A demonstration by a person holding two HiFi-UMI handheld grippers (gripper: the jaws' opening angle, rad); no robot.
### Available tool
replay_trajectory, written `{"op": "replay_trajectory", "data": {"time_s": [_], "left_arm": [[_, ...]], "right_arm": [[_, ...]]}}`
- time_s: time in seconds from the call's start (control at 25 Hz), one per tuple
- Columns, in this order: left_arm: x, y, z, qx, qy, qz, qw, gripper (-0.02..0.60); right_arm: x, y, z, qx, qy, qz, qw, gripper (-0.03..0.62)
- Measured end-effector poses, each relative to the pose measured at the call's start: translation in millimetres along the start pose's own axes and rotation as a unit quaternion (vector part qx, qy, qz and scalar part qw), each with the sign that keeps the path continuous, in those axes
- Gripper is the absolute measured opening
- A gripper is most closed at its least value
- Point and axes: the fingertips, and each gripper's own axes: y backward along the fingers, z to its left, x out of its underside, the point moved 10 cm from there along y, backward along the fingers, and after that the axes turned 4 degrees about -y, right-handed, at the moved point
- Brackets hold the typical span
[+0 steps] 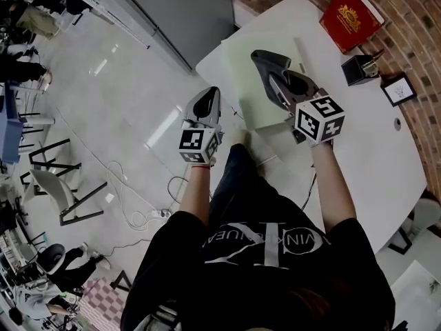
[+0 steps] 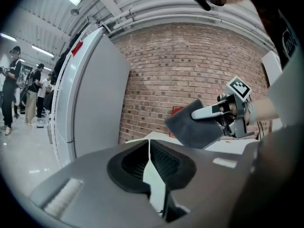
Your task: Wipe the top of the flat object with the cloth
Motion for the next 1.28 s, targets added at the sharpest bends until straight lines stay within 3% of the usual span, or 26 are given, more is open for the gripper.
{"op": "replay_trajectory", "data": {"time_s": [0.52, 0.68, 0.96, 1.12, 1.28], "left_arm": [[26, -62, 18, 0.070, 0.023, 0.057, 0.9957, 0.012], [35, -73, 13, 0.111, -0.009, 0.074, 0.9911, 0.012], [38, -86, -5, 0.176, -0.078, 0.088, 0.9774, 0.012], [41, -88, -7, 0.181, -0.088, 0.104, 0.9740, 0.011], [47, -87, -6, 0.179, -0.092, 0.118, 0.9723, 0.011]], "right_arm": [[-24, -114, -15, -0.032, -0.014, 0.069, 0.997, 0.057], [-23, -149, -18, -0.034, -0.029, 0.112, 0.993, 0.057], [-14, -196, -24, -0.079, -0.057, 0.164, 0.982, 0.057], [-2, -206, -32, -0.051, -0.027, 0.211, 0.976, 0.057], [2, -207, -44, -0.030, -0.008, 0.223, 0.974, 0.057]]}}
